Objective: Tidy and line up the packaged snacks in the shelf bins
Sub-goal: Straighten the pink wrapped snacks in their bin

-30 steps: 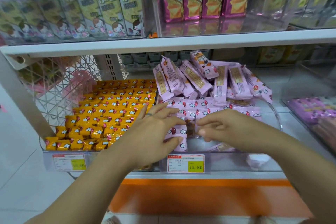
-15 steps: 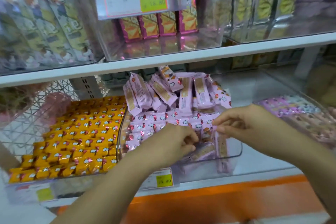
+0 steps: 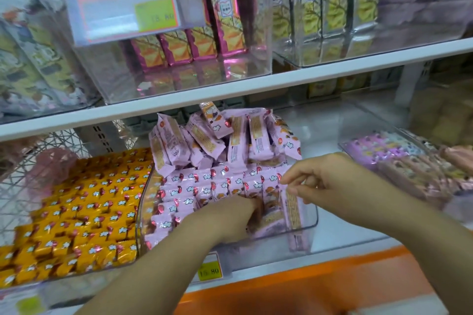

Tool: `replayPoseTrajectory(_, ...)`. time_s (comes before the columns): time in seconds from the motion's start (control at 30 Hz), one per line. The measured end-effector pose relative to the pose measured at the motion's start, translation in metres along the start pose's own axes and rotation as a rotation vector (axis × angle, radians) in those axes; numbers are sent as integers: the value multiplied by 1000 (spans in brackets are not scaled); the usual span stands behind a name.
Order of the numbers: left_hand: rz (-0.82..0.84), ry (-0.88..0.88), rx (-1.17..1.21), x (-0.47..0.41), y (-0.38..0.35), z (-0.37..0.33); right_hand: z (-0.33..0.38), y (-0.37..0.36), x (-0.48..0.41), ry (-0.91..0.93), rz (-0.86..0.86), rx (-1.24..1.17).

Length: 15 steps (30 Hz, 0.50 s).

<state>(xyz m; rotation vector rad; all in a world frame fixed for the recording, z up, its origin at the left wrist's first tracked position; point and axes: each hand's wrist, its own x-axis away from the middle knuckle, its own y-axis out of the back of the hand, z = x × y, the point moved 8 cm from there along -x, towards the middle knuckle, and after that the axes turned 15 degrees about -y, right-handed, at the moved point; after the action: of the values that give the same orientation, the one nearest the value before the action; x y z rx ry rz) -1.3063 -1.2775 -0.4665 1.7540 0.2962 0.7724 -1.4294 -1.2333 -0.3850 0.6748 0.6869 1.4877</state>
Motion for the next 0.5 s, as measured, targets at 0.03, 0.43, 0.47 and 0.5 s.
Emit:
replayPoseTrajectory(0.03,-24,-7,24,3,4,0,0,0,-1,-2,-2,-2)
replayPoseTrajectory(0.43,-695,-54,485,84,93,3,17,-2,9,43,17,-104)
replayPoseTrajectory(0.47,-745,-58,532,86,97,3,18,-2,10,36,26,-127)
replayPoseTrajectory(0.5,-773,-53,591,86,97,4,18,-1,10,27,31,-152)
